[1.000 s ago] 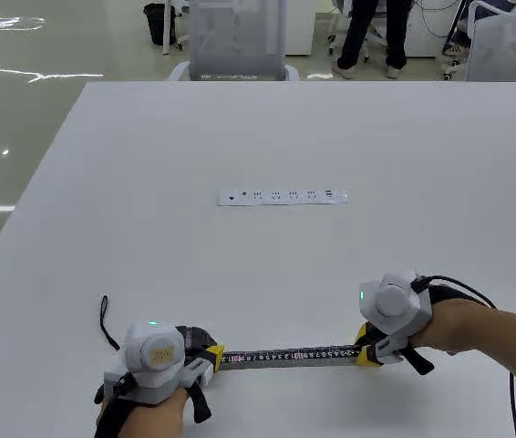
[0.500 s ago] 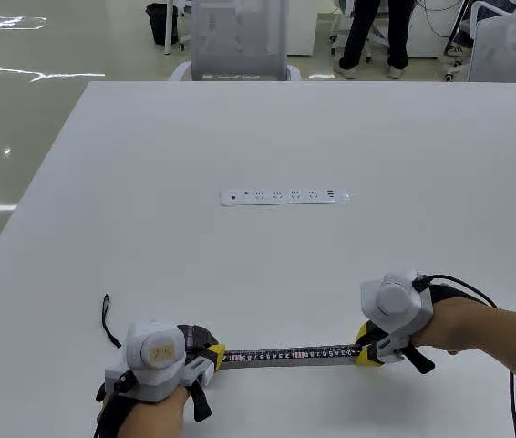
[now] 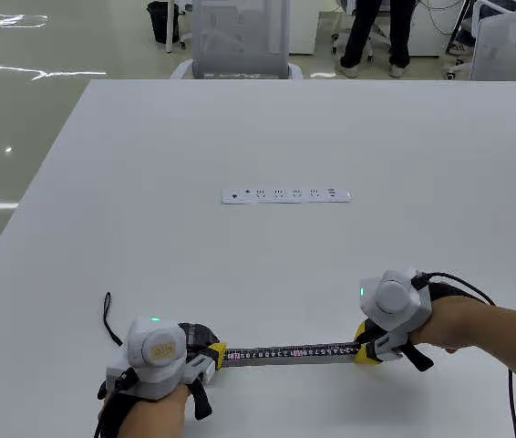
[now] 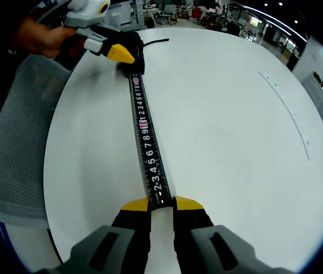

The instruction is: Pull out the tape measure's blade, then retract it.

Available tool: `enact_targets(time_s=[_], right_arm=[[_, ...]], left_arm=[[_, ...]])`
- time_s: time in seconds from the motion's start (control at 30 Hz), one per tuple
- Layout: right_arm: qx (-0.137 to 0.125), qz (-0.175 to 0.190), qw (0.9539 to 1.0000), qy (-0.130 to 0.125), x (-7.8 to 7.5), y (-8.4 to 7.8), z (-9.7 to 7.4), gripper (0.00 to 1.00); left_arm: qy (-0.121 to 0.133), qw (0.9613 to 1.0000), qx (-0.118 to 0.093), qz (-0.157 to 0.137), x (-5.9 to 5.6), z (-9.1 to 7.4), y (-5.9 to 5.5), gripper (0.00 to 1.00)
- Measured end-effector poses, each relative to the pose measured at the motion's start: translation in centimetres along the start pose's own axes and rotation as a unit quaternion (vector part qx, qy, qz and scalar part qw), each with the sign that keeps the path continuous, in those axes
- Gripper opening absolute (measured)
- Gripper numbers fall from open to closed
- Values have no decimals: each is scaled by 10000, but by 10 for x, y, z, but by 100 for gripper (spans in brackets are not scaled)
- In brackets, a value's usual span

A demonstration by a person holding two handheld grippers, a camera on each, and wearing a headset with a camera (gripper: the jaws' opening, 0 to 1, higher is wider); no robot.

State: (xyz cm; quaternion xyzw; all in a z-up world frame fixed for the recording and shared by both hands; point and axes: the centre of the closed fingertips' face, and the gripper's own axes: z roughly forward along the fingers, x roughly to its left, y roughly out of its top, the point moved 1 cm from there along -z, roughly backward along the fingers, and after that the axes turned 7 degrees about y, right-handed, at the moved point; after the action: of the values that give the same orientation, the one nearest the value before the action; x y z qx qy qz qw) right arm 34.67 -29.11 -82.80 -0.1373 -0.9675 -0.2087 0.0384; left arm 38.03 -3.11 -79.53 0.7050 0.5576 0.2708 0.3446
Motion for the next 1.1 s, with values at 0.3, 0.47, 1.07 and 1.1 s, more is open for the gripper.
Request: enact_targets(time_s=[0.3,0.47,1.07,1.1], right_arm=[[3,-14,10000,13,0,3,0,14],[-10,-13,10000,17,0,4,1,14],[-25,-10,10000,26,0,9,4,14],[-30,-3,10000,27,1,10,4,14]], left_arm=[[-11,10000,16,-10,0,1,0,58],[-23,10000,31,-41,0,1,0,58],[-80,10000,-9,16,0,1,0,58],[-83,10000,-17,21,0,1,0,58]])
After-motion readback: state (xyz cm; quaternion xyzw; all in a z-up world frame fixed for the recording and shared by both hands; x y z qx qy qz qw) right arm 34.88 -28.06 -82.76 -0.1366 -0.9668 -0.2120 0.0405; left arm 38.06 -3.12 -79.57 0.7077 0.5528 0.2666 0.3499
